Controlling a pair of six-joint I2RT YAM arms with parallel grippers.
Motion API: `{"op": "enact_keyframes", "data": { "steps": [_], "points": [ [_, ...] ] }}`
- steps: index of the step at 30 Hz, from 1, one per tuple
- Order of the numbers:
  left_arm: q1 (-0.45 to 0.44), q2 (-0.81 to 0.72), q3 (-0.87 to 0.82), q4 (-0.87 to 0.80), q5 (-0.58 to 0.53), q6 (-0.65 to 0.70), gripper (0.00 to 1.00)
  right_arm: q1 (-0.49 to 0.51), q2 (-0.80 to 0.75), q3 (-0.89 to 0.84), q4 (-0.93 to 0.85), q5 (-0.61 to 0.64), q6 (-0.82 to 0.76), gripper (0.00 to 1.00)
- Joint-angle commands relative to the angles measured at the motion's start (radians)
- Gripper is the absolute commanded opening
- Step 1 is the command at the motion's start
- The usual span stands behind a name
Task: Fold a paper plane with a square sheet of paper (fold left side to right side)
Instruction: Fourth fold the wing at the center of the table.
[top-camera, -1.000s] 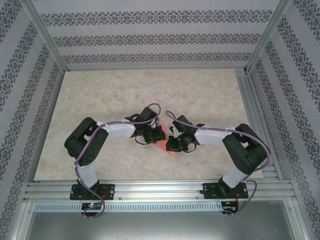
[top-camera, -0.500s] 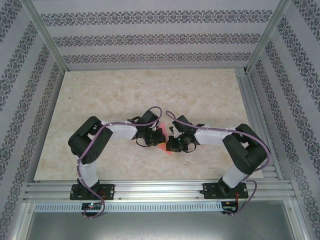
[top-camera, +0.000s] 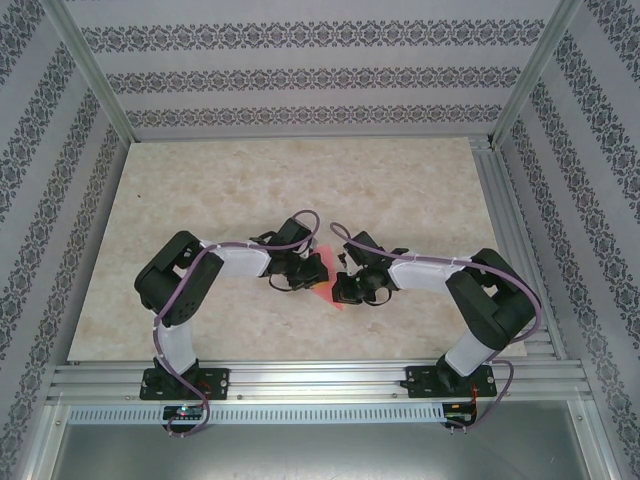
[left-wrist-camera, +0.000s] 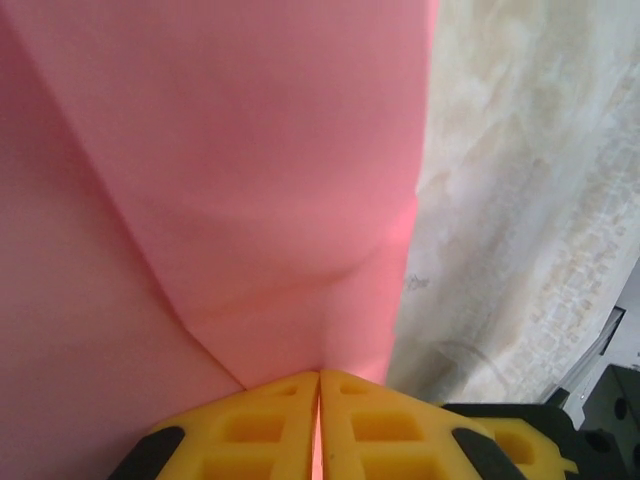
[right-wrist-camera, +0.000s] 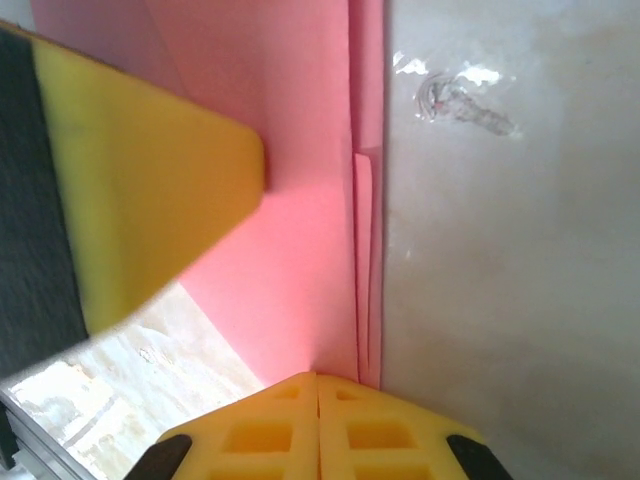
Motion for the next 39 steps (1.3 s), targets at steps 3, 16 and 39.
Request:
{"op": "enact_keyframes", "data": {
  "steps": [3, 16, 39],
  "points": [
    [0.087, 0.032, 0.025, -0.043, -0.155, 0.068, 0.13, 0.021, 0.034, -0.071, -0.114, 0.126, 0.015, 0.06],
    [0.208, 0.104, 0.158, -0.125, -0.179, 0.146, 0.13, 0.031, 0.026, -0.088, -0.113, 0.131, 0.023, 0.06],
    [0.349, 0.08, 0.284, -0.264, -0.189, 0.288, 0.19, 0.021, -0.055, 0.003, -0.093, 0.108, -0.014, 0.12]
  ]
}}
